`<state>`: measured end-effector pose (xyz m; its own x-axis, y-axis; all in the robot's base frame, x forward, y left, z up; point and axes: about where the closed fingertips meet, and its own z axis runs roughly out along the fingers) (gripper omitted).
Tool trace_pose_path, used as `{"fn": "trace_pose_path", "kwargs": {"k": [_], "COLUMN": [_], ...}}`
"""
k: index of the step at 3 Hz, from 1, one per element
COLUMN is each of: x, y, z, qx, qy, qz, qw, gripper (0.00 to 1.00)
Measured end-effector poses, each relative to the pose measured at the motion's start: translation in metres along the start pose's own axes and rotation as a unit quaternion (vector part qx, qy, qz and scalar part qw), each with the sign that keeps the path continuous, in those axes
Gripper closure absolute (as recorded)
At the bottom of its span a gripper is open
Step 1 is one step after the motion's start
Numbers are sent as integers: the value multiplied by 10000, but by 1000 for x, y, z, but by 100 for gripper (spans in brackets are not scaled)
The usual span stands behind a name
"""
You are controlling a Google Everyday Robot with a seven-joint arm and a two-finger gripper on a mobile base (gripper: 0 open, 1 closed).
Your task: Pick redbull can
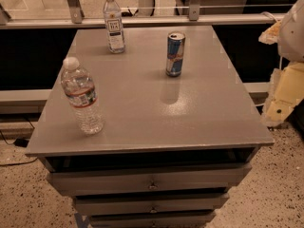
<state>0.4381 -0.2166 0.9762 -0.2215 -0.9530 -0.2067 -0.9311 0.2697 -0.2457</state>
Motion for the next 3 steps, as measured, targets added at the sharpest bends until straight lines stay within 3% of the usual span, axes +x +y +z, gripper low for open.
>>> {"fn": "trace_pose_path", "kwargs": {"k": [1, 2, 3], "x": [0, -5, -10], "y": [0, 2, -6], "z": [0, 5, 26], "qx": [1, -40, -181], "qy": [0, -252, -810], "qz": [0, 47, 231], "qw": [10000, 9997, 9963], "gripper": [0, 0, 0]}}
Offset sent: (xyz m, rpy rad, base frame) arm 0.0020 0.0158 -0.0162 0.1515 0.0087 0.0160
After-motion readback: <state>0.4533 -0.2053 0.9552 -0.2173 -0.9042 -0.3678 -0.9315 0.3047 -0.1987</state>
